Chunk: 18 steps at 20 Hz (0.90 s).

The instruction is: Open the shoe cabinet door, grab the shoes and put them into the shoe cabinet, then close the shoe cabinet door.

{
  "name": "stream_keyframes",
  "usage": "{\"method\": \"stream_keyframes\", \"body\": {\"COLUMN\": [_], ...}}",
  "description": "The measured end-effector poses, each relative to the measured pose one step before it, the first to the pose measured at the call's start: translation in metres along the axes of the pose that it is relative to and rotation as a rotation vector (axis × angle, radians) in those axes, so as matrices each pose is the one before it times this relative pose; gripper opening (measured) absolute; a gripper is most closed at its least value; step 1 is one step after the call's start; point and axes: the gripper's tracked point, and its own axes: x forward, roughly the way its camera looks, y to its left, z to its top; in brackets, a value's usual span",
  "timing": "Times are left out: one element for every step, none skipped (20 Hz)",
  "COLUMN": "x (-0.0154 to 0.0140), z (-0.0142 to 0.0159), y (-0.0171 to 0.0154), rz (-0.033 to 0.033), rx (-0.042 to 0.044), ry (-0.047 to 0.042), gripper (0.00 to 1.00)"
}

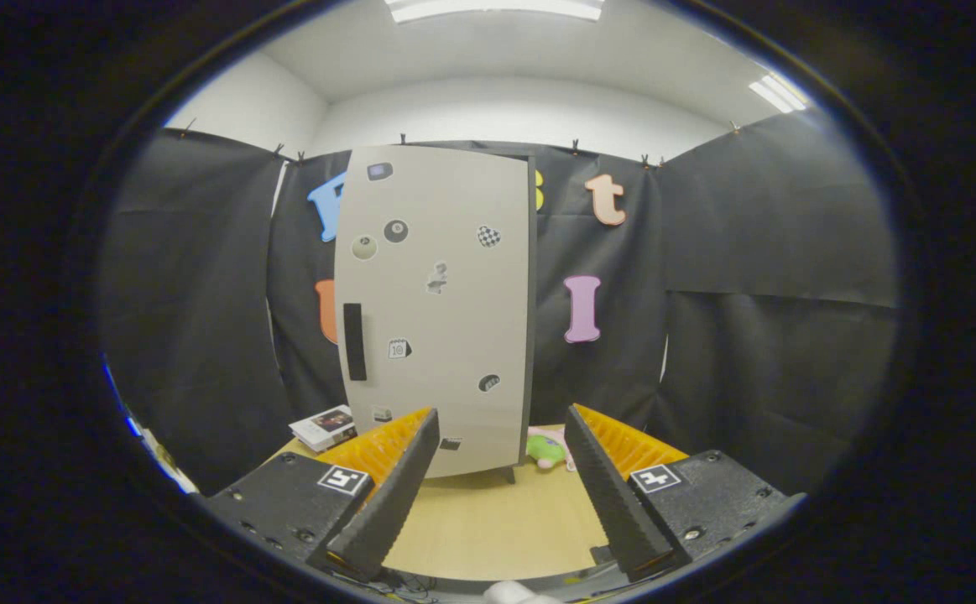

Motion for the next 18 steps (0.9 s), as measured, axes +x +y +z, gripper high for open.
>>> {"method": "stream_keyframes", "body": {"x": [-0.00197,-0.00213,0.00059,-0.00078,-0.00094,-0.0002,-0.00135,-0.00045,0.00012,0.00067,-0.00089,-0.00007,0.00059,-0.00463,-0.00077,-0.00116,-0.00024,-0.00067], "z": [-0.00223,-0.00119,0.0003,0.00063,-0.00135,-0.00119,-0.00169,-0.00063,-0.00056,-0.00039,0.00035,0.00104,-0.0001,0.00643,0.00189,0.00088,-0.00001,0.00018], "y": [-0.00183,-0.00142,-0.00392,-0.00306,-0.00152,-0.00138,-0.00143,-0.0005,0.00129,0.00078,0.00111,-0.00006,0.00097,0.00596,0.00188,0.00081,0.00097,0.0006], "rz": [0.00003,-0.00164,-0.00541,-0.00484,-0.00386,-0.00353,-0.00524,0.00007,0.00225,0.00419,0.00163,0.00213,0.00276,0.00363,0.00161,0.00161,0.00061,0.00142], "rx": [0.00064,0.00105,-0.00069,-0.00111,-0.00185,0.00019,0.00027,0.00117,0.00121,-0.00031,0.00262,0.00236,0.00486,0.00516,0.00317,-0.00138,-0.00399,-0.00443], "ry": [0.00655,0.00221,0.00152,-0.00142,-0.00286,0.00176,0.00146,0.00081,0.00146,0.00142,-0.00236,-0.00023,-0.0018,-0.00162,-0.00424,-0.00096,-0.00215,0.00043], "gripper": [0.98,0.98,0.98,0.98,0.98,0.98,0.98,0.98,0.98,0.98,0.98,0.98,0.98,0.98,0.98,0.98,0.98,0.98]}}
